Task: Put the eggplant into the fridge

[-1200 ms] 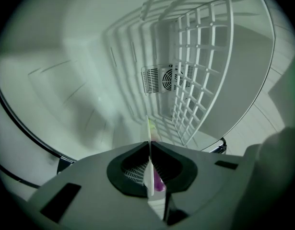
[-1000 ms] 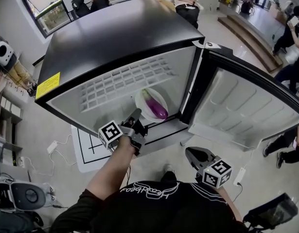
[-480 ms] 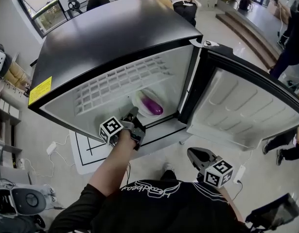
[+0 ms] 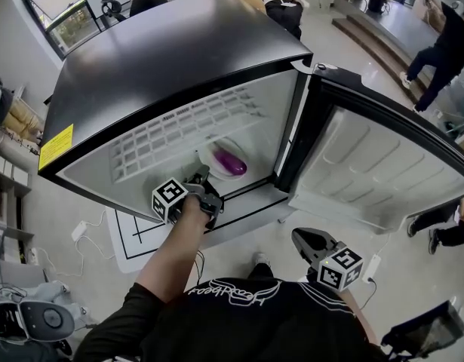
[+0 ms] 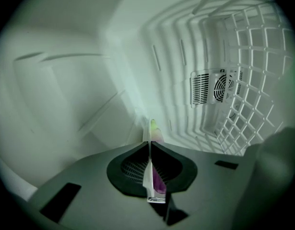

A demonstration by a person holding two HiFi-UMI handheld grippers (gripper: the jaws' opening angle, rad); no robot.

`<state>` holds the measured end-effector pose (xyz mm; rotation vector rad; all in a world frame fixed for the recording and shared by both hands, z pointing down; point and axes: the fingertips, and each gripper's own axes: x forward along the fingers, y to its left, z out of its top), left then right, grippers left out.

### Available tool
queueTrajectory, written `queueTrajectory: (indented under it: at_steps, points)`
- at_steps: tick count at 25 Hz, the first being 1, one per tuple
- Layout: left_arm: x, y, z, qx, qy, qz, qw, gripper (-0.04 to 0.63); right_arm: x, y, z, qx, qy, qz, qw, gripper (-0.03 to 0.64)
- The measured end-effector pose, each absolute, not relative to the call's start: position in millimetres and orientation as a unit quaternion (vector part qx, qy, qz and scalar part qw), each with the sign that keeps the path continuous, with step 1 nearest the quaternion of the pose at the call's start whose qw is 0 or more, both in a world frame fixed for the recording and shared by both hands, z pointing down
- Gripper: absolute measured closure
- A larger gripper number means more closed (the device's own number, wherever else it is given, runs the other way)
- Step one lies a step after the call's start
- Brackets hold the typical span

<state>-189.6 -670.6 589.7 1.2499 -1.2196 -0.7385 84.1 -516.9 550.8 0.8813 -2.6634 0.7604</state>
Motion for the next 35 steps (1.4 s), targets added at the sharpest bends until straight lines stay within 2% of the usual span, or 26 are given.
queueTrajectory:
  at_steps: [9,18,22,35]
  points:
    - [-193.8,-670.5,598.3,0.510,-0.526,-0.320,0.601,0.572,81.9,-518.6,550.1,0.301,-0.909,0.267,0.111,0.611]
    - [-198.6,-676.2,594.3,0.511,-0.543,-0.316,0.587,0.570,79.9,-521.8,547.8,0.302,-0.909,0.269,0.102,0.611]
    - [-198.5,-680.1,591.0,0.514,-0.544,-0.321,0.580,0.505,81.2,-523.8,548.8,0.302,-0.908,0.275,0.092,0.611]
    - [-196.0,-677.0,580.0,0.573,-0.592,-0.241,0.513,0.437,76.6,-522.3,544.7,0.301,-0.909,0.274,0.091,0.611]
